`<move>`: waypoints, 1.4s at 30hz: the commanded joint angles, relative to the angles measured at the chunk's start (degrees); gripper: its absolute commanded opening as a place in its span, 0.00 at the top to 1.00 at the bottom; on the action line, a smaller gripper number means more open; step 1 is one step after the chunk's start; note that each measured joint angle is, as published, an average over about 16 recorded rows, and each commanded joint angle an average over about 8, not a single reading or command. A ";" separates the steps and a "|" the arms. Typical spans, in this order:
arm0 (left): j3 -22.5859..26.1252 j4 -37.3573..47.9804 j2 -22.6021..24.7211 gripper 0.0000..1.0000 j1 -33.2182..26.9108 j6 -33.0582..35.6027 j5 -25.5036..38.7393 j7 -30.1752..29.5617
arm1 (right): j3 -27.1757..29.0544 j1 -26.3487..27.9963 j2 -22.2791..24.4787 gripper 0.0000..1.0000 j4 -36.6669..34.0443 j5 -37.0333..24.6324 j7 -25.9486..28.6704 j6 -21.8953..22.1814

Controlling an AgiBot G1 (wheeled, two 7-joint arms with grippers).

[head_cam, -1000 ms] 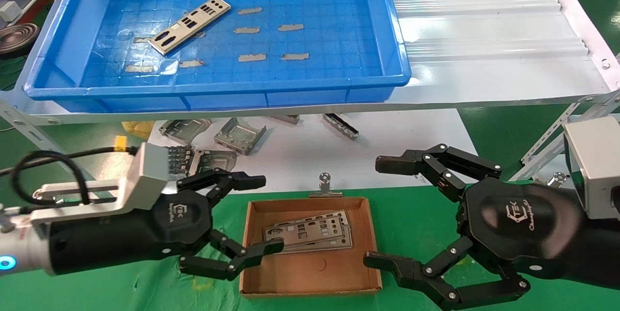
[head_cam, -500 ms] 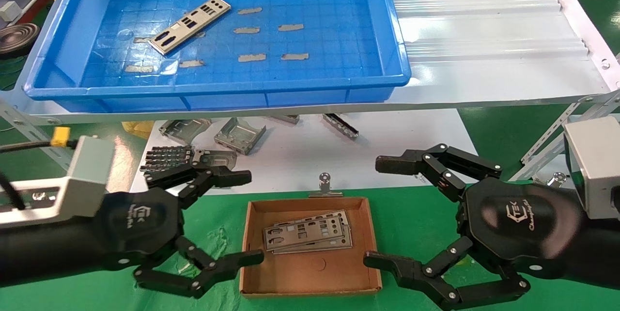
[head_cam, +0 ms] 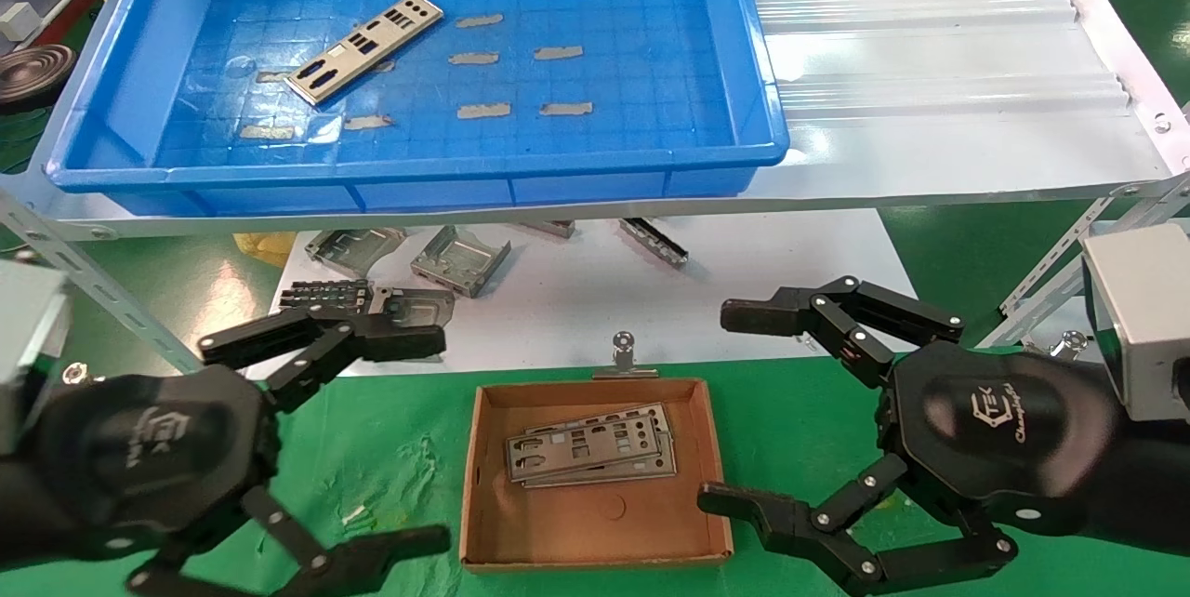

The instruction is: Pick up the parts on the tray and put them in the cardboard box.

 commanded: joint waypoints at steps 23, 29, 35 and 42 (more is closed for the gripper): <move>-0.49 -0.33 -0.56 0.00 0.18 0.62 -0.85 0.15 | 0.00 -0.01 0.00 0.00 -0.01 0.01 0.00 0.01; -0.44 -0.29 -0.50 0.00 0.16 0.55 -0.73 0.14 | 0.00 -0.01 0.00 0.00 -0.01 0.01 0.00 0.01; -0.42 -0.27 -0.47 0.00 0.14 0.51 -0.66 0.12 | 0.00 -0.01 0.00 0.00 -0.01 0.01 0.00 0.01; -0.39 -0.25 -0.45 0.00 0.12 0.48 -0.62 0.09 | 0.00 -0.01 0.00 0.00 -0.01 0.01 0.00 0.01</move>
